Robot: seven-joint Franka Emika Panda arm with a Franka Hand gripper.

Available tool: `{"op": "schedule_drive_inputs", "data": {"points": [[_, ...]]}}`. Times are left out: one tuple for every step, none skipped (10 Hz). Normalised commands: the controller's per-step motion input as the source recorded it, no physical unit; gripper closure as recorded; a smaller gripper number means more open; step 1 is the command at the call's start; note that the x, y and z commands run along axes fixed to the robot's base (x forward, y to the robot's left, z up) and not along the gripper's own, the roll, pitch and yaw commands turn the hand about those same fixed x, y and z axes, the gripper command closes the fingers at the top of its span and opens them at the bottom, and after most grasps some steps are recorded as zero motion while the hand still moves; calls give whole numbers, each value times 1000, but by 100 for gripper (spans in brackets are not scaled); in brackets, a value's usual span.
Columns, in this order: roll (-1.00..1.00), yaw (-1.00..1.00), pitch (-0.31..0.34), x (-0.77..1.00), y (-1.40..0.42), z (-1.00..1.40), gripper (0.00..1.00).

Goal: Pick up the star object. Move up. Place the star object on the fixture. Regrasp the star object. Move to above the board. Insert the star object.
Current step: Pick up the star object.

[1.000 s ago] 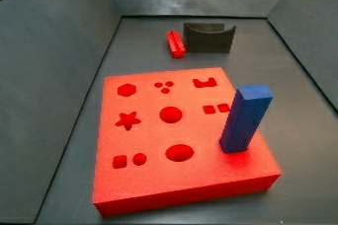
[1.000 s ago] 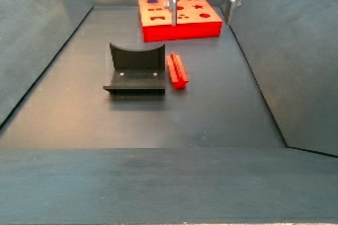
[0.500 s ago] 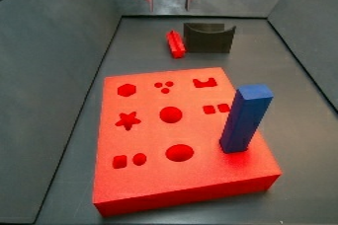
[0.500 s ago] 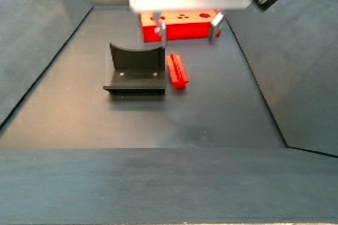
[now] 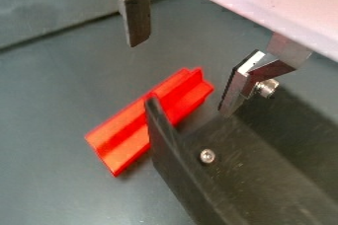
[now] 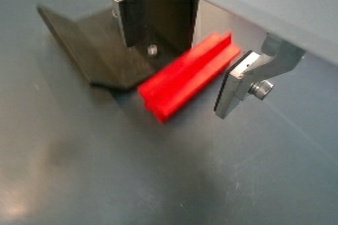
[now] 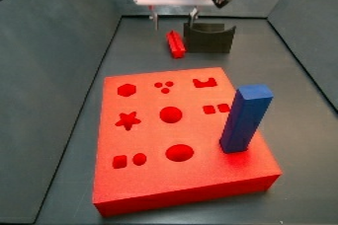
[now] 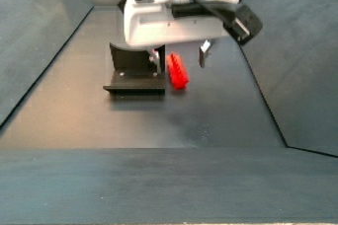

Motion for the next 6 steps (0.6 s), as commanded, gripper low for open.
{"op": "schedule_drive_inputs", "data": {"points": [[309,189,51,-194,46,-566,0],[309,189,54,-197,46,-566,0],[310,177,64,-211,60,-546,0],[220,91,0,-389,223,-737,0],[0,0,0,-254,200,-77,0],[43,-494,-30,-717,0,-97,0]]}}
